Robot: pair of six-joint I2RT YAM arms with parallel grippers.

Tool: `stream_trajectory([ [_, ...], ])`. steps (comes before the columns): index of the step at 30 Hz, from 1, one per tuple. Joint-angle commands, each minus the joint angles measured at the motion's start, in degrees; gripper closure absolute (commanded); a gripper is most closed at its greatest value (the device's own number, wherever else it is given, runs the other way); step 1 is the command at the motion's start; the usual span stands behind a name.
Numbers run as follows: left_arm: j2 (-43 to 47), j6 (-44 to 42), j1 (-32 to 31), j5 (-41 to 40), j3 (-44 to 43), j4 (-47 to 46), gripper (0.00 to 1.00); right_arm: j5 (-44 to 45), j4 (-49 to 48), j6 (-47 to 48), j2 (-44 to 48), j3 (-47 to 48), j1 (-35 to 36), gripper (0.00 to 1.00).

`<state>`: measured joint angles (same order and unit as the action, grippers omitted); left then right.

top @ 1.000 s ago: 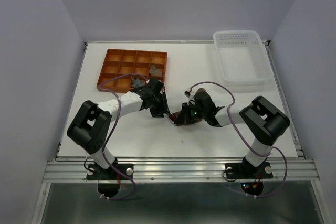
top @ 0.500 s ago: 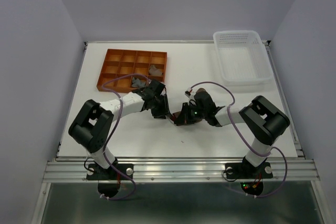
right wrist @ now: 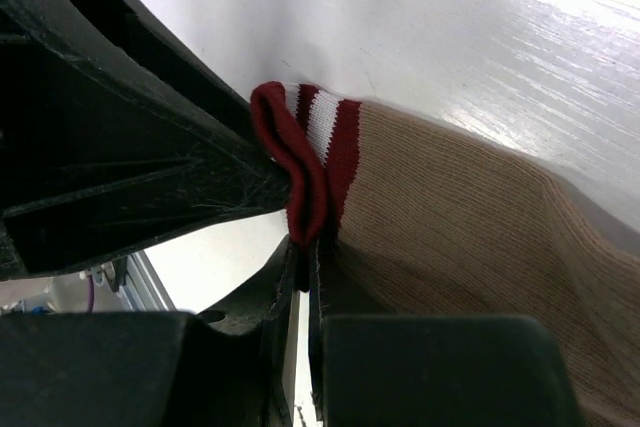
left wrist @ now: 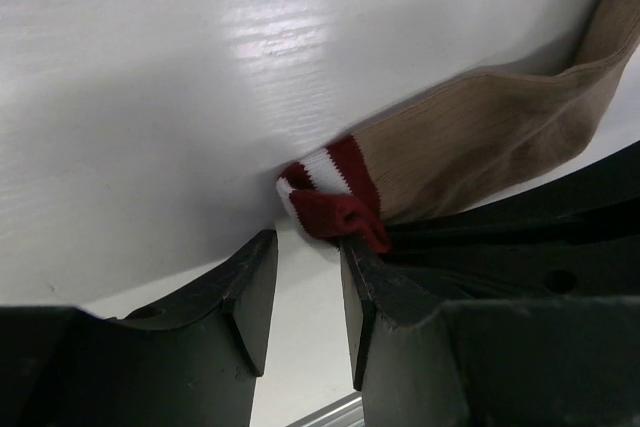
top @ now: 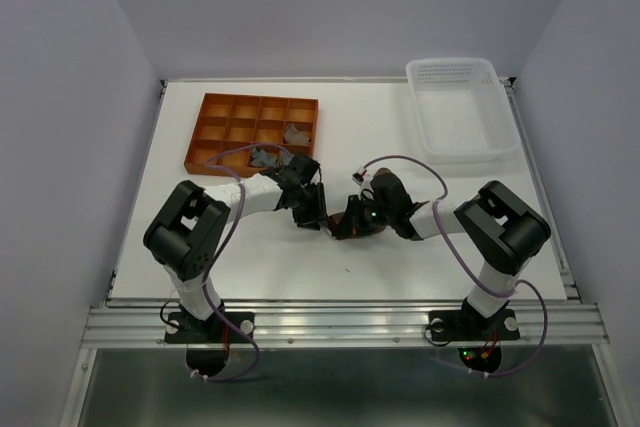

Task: Roll the socks

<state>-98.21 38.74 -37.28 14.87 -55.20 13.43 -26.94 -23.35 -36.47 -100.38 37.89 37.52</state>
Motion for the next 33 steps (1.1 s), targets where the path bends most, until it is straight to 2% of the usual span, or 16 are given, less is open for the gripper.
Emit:
stream_trajectory([
  [1, -1.36, -1.82, -0.69, 1.21, -2.89, -1.21, 0.57, 1.19, 3.84, 2.19, -2.54, 0.08, -0.34, 0.99],
  [7, -3.47, -2.27, -0.78, 1.91, -4.65, -1.57, 0.58, 1.10, 4.81, 3.68, -3.68, 0.87, -0.34, 0.99],
  [10, -4.18, -2.53, -0.78, 1.91, -5.01, -1.04, 0.74, 2.76, 5.77, 4.21, -3.51, 1.13, -0.34, 0.98],
  [11, -4.35, -2.70, -0.87, 1.91, -5.01, -0.86, 0.86, 3.29, 6.04, 4.73, -3.16, 1.40, -0.34, 0.96],
  [13, -4.62, -2.79, -0.87, 1.39, -5.00, -0.08, 1.00, 4.17, 6.65, 5.18, -2.81, 1.57, -0.34, 0.94],
  [20, -4.97, -2.09, -1.22, -1.07, -5.53, 3.09, 1.00, 6.19, 8.85, 11.41, 3.77, 1.75, -0.34, 0.79],
  [24, -5.06, -1.48, -1.39, -4.41, -8.69, 9.58, 1.00, 6.55, 8.94, 16.77, 10.54, 0.43, 0.28, 0.69],
  [33, -5.41, -1.48, -1.48, -1.97, -12.12, 17.50, 1.00, 13.92, 8.50, 25.04, 14.86, 0.26, 9.32, 0.65],
])
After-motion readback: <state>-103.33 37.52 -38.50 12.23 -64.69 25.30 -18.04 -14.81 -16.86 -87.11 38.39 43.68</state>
